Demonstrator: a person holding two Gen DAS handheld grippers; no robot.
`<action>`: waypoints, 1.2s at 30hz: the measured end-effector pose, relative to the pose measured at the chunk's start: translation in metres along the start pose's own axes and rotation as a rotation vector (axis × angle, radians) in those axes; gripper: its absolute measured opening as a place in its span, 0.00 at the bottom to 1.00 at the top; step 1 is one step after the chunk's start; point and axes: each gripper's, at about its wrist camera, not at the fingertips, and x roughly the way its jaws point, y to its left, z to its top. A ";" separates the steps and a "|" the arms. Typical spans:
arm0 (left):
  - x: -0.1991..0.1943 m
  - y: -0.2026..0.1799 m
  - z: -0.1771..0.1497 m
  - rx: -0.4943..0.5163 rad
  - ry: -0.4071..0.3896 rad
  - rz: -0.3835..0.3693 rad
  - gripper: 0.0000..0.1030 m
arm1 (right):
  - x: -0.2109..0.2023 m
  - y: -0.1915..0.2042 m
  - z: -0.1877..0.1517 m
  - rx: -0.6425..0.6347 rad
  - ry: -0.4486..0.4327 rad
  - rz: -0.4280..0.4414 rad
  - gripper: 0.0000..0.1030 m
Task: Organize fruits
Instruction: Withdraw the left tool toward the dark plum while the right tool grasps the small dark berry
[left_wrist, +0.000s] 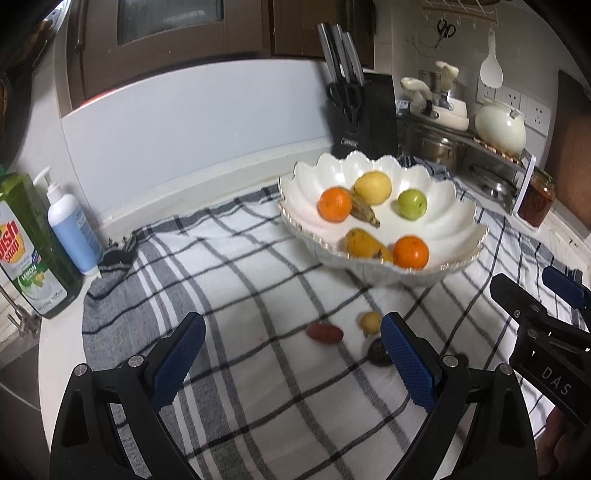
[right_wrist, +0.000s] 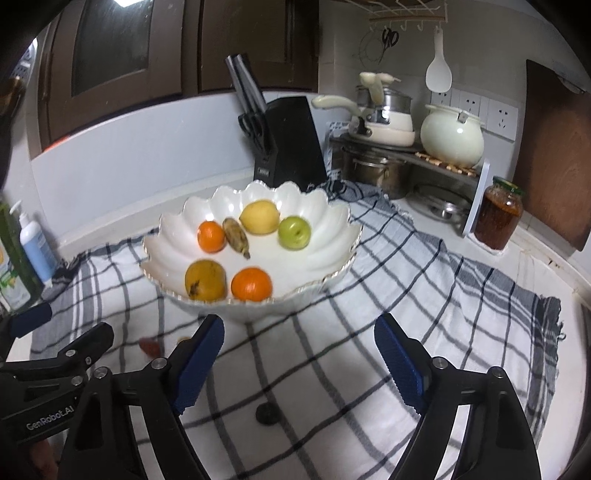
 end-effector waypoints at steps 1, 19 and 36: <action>0.001 0.000 -0.003 -0.001 0.005 -0.001 0.94 | 0.002 0.001 -0.004 -0.004 0.008 0.004 0.79; 0.019 0.006 -0.042 -0.006 0.071 -0.006 0.94 | 0.031 0.011 -0.055 -0.041 0.132 0.065 0.50; 0.025 0.007 -0.046 -0.009 0.086 -0.007 0.94 | 0.044 0.012 -0.062 -0.042 0.181 0.098 0.25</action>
